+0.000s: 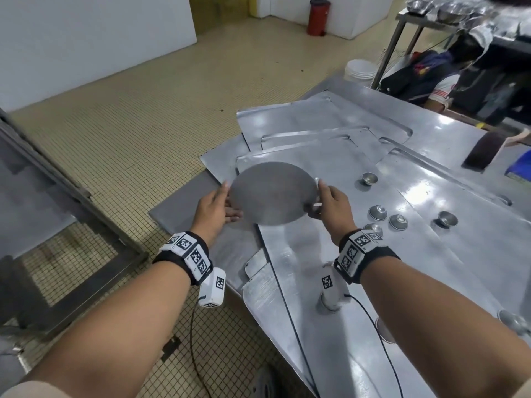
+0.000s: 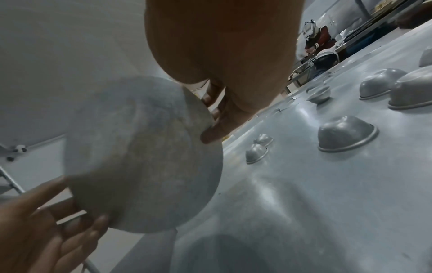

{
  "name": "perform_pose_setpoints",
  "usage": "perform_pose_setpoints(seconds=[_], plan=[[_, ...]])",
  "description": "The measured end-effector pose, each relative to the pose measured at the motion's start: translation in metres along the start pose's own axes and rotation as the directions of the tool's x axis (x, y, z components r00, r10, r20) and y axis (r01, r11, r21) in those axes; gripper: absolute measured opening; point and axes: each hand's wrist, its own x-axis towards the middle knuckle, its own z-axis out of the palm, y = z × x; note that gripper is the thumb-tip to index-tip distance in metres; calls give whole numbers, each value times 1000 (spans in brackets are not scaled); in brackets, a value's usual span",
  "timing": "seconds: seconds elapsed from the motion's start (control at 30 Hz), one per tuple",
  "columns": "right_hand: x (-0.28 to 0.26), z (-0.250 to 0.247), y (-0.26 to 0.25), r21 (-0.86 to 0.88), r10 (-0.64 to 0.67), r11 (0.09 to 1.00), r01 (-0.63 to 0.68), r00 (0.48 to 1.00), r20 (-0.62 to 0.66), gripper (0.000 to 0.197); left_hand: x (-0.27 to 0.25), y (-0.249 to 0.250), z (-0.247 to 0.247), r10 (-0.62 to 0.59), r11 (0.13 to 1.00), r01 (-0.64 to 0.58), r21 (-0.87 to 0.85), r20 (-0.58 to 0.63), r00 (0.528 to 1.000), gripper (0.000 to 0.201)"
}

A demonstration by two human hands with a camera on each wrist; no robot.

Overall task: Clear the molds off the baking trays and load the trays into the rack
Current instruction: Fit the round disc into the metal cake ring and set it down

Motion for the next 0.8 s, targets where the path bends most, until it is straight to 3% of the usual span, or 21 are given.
perform_pose_setpoints(seconds=[0.1, 0.17, 0.23, 0.37, 0.47, 0.63, 0.8], plan=[[0, 0, -4, 22, -5, 1000, 5, 1000, -2, 46, 0, 1, -1, 13, 1000, -13, -2, -32, 999, 36], [0, -1, -1, -56, -30, 998, 29, 1000, -4, 30, 1, -2, -4, 22, 997, -19, 70, -42, 999, 22], [-2, -2, 3, -107, -56, 993, 56, 998, 11, 13, -1, -6, -6, 42, 992, -39, 120, -23, 999, 22], [-11, -3, 5, -183, -82, 979, 86, 996, 28, 35, -8, -9, -6, 114, 964, -102, 245, -35, 993, 35], [-11, -7, 10, -234, -41, 971, 50, 998, 42, 49, -9, -13, -6, 41, 984, -41, 174, 3, 999, 49], [-19, -16, 14, -319, -8, 947, 42, 994, 106, 10, -15, -18, -1, -79, 976, 62, 209, 76, 994, 36], [-24, -26, 23, -446, 1, 892, 69, 988, 154, 27, -27, -12, 7, -124, 944, 38, 327, 248, 961, 29]])
